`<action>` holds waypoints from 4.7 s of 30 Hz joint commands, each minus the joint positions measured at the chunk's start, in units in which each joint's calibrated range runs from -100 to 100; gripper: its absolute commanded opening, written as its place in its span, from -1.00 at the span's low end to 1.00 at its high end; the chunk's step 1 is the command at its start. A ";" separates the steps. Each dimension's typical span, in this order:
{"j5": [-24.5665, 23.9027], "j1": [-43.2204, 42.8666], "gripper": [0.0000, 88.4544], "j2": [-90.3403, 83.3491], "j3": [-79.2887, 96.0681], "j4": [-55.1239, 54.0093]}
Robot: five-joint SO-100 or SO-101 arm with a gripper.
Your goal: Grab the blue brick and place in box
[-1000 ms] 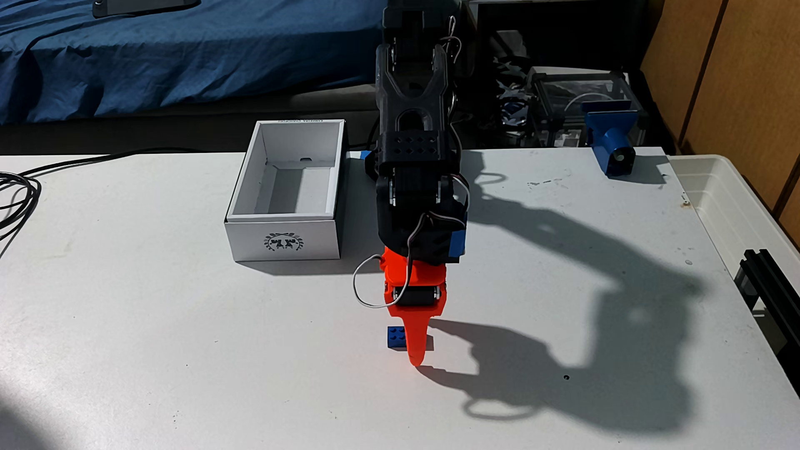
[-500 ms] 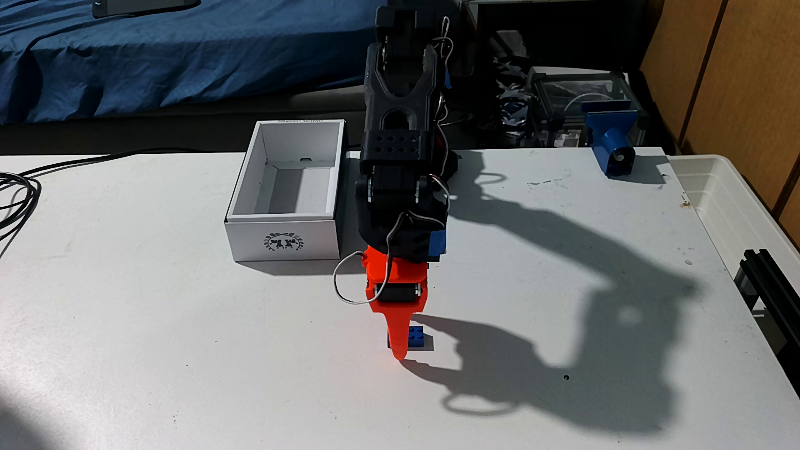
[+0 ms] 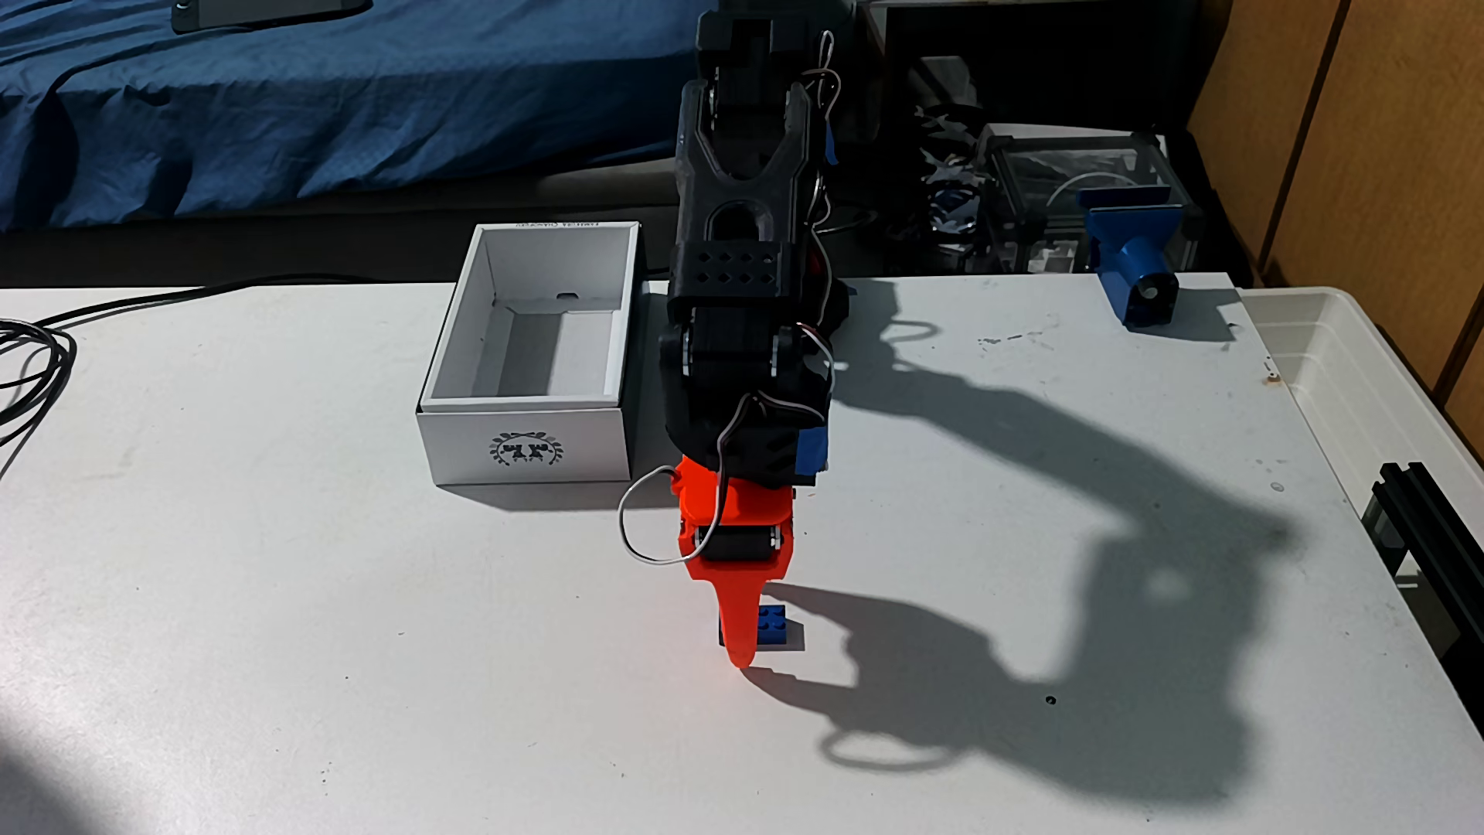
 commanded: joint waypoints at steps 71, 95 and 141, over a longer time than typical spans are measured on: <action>-1.24 1.04 -0.69 0.42 -0.21 0.05; -1.24 1.04 -0.88 0.42 -0.92 -0.03; -2.34 1.79 -0.60 -2.88 2.18 0.91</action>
